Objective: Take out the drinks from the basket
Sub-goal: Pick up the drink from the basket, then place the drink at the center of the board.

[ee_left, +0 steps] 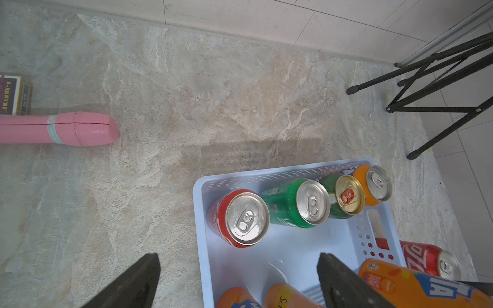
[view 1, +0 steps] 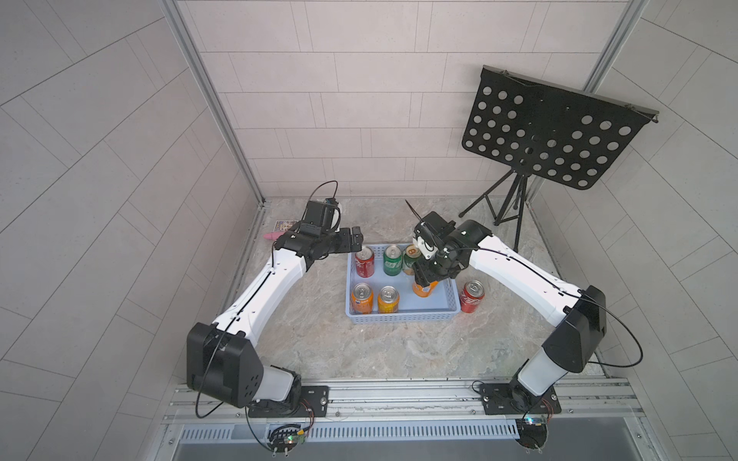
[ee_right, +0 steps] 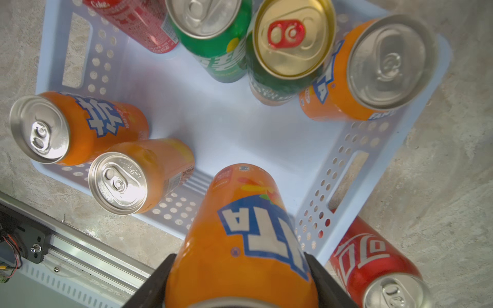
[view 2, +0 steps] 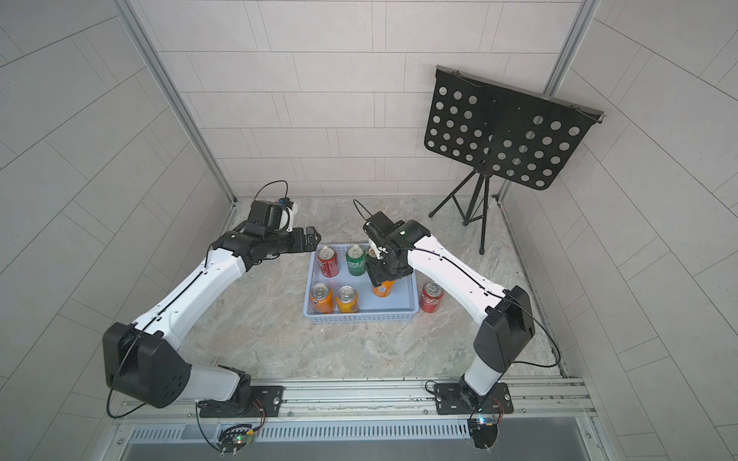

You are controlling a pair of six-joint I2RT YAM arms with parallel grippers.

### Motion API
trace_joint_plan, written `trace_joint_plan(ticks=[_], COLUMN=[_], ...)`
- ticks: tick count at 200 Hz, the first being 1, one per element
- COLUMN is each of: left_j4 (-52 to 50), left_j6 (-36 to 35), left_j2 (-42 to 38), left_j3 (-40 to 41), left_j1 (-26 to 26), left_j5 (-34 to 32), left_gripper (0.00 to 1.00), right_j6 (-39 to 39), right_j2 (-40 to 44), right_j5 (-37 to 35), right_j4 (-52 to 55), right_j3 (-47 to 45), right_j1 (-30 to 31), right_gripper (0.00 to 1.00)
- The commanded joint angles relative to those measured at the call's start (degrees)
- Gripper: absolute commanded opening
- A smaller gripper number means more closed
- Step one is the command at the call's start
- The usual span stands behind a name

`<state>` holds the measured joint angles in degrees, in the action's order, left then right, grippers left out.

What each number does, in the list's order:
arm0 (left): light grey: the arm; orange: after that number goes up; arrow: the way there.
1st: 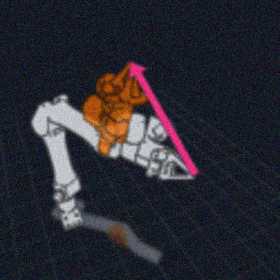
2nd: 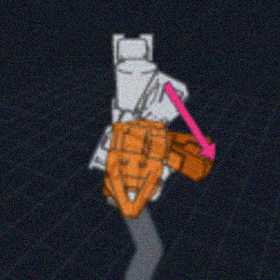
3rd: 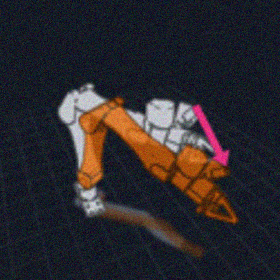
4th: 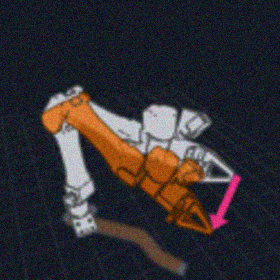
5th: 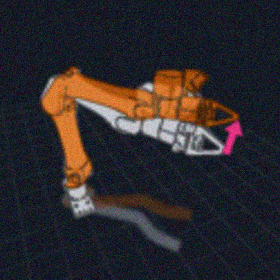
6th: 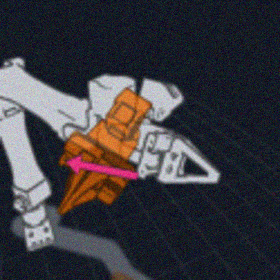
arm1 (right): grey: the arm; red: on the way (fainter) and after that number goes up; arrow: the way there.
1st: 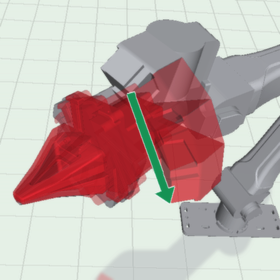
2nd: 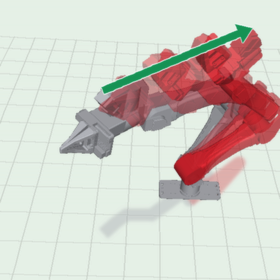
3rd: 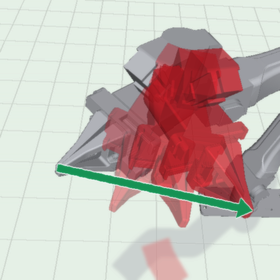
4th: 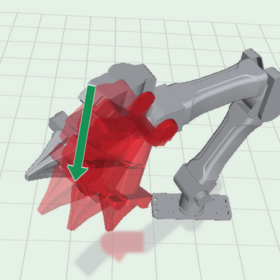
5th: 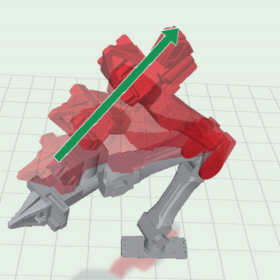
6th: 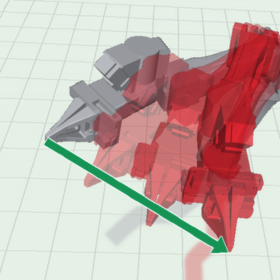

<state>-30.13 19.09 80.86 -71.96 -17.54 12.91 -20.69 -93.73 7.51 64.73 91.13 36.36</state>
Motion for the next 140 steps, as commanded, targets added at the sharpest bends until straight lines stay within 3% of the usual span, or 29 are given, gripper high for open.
trace_joint_plan(ticks=[1, 69, 140], left_j4=[1.6, 2.6, 4.1], left_j6=[1.1, 1.7, 1.7], left_j2=[-1.9, -2.4, -1.7], left_j3=[0.6, 1.1, 1.3], left_j1=[-0.1, -0.2, -0.6], left_j5=[1.5, 2.9, 8.7], left_gripper=[1.00, 1.00, 1.00], right_j6=[1.7, 5.1, 8.1], right_j2=[3.9, 3.6, 2.5], right_j5=[0.0, 1.1, 1.7], right_j4=[1.1, 4.6, 6.5], right_j3=[2.7, 8.8, 11.4], right_j1=[-1.3, -7.3, -16.7], right_gripper=[0.04, 0.03, 0.03])
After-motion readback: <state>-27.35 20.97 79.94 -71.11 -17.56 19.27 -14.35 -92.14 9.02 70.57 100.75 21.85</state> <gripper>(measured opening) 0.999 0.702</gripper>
